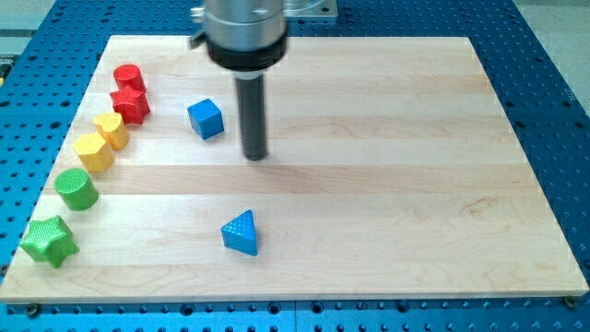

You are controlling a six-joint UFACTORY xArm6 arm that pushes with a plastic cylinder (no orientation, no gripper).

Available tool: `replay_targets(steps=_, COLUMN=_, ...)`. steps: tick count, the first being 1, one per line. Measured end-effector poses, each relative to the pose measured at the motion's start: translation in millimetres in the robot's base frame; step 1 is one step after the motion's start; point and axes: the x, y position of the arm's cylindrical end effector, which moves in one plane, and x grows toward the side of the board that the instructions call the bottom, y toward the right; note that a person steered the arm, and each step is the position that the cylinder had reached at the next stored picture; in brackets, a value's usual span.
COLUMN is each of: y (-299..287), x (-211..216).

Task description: Drag the cube to the top side of the red circle

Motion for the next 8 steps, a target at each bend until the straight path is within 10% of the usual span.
replay_targets(steps=2, y=-70.5, x=-135.1)
replay_targets(steps=4, y=34.6, x=-33.4)
replay_targets(steps=5, y=-1.4, x=-0.6)
replay_targets(steps=8, y=-58.3, x=-161.3)
